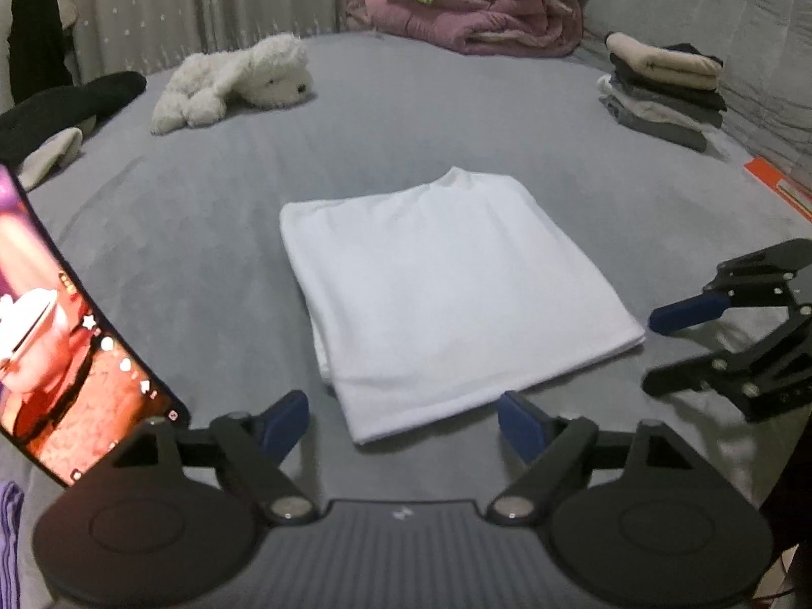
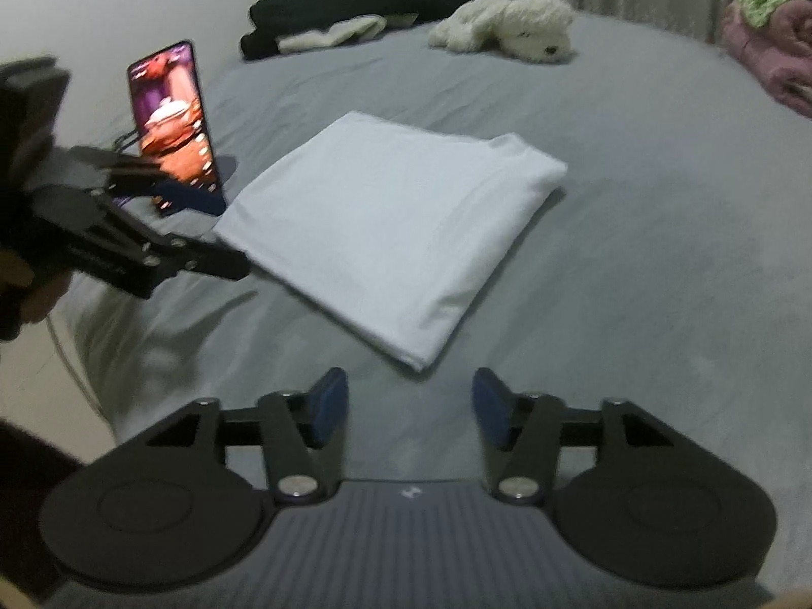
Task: Fold clothes
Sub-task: 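Square the folded white garment edges with both open grippers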
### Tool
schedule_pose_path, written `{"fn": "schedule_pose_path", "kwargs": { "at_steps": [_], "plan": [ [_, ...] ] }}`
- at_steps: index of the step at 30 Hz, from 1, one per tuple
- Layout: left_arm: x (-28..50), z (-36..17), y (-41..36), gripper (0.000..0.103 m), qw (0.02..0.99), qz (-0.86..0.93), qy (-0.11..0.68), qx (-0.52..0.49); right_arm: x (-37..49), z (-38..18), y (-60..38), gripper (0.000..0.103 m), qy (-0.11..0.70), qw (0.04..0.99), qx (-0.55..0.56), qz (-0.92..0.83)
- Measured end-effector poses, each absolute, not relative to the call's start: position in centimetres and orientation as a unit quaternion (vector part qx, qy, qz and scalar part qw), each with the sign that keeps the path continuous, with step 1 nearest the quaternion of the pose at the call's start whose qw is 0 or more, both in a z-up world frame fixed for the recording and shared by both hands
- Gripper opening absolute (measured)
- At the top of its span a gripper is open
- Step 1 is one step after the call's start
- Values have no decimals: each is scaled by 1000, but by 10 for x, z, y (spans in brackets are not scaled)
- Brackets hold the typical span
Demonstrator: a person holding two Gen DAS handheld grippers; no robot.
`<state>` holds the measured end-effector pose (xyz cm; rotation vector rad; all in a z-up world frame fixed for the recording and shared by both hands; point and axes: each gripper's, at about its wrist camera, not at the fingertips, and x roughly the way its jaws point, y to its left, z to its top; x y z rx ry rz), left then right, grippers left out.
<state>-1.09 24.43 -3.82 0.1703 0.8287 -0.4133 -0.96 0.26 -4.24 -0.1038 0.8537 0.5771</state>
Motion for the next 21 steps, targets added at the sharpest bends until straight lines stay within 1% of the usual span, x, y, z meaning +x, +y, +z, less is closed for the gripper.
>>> {"fn": "schedule_pose_path", "kwargs": {
  "at_steps": [6, 8, 11, 15, 21],
  "plan": [
    [0, -37, 248, 86, 884, -189, 424, 56, -2, -38, -1, 65, 453, 845, -46, 280],
    [3, -35, 250, 88, 883, -189, 427, 42, 5, -36, -6, 66, 466, 837, -25, 285],
    [11, -35, 253, 88, 882, -185, 433, 17, 17, -35, -16, 66, 484, 826, 26, 288],
    [21, -38, 250, 88, 880, -176, 441, 11, 31, -37, -28, 67, 493, 817, 87, 287],
    [32, -39, 247, 88, 879, -171, 445, 6, 41, -37, -27, 66, 491, 816, 97, 290]
  ]
}}
